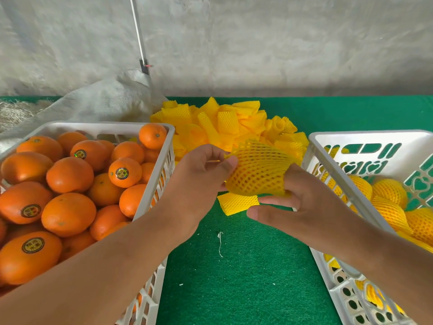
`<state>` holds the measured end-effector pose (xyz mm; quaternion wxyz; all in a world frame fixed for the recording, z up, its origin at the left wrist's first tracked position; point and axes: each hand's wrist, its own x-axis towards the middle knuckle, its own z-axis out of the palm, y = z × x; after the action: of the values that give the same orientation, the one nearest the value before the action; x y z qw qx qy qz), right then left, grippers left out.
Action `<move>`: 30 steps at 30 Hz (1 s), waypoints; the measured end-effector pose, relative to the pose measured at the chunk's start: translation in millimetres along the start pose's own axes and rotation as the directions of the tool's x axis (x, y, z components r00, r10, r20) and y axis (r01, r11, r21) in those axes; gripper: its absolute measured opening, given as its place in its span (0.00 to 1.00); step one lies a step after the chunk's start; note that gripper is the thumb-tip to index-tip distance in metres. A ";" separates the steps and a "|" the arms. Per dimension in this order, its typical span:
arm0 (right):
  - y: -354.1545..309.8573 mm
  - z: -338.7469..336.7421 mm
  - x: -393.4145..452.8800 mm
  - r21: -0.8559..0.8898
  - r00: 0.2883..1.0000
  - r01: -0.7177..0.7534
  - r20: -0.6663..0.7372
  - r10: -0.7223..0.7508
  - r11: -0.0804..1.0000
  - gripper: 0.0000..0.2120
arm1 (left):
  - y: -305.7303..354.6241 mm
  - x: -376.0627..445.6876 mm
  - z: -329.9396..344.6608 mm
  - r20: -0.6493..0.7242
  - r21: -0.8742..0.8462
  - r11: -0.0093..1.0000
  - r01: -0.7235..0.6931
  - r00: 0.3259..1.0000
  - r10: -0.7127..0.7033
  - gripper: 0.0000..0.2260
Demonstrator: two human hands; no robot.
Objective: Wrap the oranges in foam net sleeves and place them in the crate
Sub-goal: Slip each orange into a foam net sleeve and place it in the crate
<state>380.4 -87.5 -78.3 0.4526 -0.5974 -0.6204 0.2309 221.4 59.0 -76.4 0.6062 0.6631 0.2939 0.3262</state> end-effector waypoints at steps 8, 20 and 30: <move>-3.1 5.7 2.7 -0.058 0.996 0.032 0.082 -0.027 0.998 0.12 | 2.5 2.3 -2.1 -0.009 -0.112 0.973 0.204 0.978 -0.206 0.09; -7.1 -3.4 5.4 0.259 0.995 -0.093 -0.010 0.099 0.961 0.15 | -0.2 12.7 -9.1 -0.022 -0.190 0.951 0.245 0.967 -0.254 0.07; -5.2 -6.2 1.2 0.151 0.991 -0.078 -0.097 0.093 0.985 0.11 | 3.4 7.5 -5.0 0.016 -0.236 0.929 0.284 0.957 -0.288 0.08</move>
<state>382.9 -88.8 -70.6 0.5167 -0.5999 -0.5510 0.2638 222.0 67.7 -72.2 0.7190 0.5333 0.3521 0.2733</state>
